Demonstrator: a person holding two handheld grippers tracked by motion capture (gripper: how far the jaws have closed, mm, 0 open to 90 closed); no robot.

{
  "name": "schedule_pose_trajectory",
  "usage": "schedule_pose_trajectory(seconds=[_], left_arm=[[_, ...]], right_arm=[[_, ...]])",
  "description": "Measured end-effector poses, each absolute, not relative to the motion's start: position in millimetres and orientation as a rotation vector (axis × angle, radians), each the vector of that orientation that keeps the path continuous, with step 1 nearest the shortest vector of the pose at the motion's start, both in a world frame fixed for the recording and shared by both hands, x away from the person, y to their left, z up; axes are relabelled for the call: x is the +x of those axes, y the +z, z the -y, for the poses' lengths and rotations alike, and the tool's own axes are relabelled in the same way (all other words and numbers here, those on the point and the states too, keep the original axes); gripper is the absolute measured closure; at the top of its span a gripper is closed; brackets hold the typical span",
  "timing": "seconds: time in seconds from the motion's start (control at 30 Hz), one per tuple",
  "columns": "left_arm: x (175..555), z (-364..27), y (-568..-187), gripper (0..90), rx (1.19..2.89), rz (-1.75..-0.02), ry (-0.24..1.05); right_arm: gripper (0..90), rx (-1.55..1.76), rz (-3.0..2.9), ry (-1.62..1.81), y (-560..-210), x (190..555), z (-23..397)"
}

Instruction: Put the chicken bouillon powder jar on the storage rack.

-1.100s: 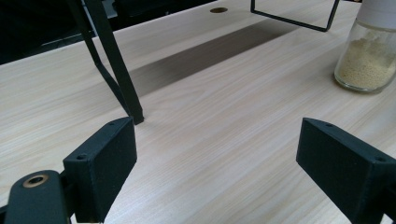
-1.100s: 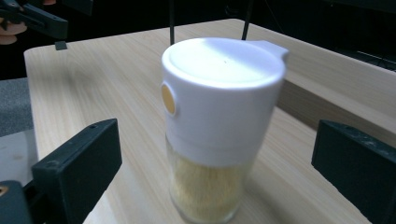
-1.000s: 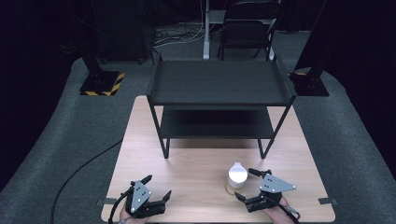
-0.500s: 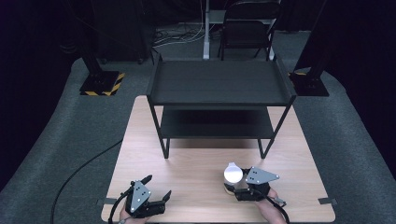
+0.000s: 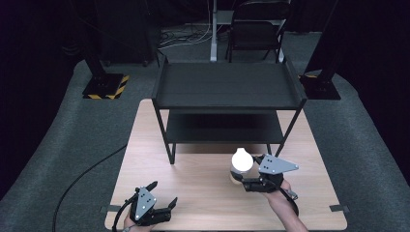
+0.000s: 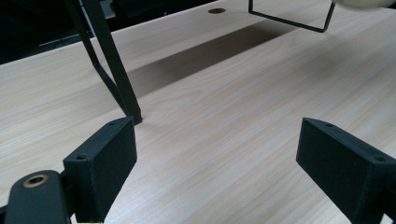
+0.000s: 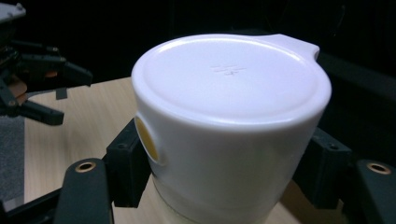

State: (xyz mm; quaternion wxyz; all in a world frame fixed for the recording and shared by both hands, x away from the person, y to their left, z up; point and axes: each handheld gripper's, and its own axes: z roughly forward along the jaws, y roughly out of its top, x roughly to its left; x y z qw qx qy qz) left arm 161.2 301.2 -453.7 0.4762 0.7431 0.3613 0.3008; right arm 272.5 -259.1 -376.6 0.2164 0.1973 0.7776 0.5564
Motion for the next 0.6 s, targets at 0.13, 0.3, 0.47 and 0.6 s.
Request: schedule_pose_trajectory(seconds=[0.13, 0.3, 0.47, 0.6], left_arm=[[161, -301, -454, 12.2, 1.815, -0.883, 0.734], [161, -301, -454, 12.1, 1.818, -0.88, 0.735], [161, -302, -454, 12.2, 1.815, -0.885, 0.737], [161, -302, -454, 12.2, 1.812, -0.883, 0.738]], right_arm=[[30.0, 0.523, -2.133, 1.536, -363, 275, 256], [30.0, 0.495, -2.109, 1.526, -342, 285, 250], [30.0, 0.525, -2.09, 1.531, -325, 301, 243], [30.0, 0.542, -2.081, 1.522, -319, 310, 238]])
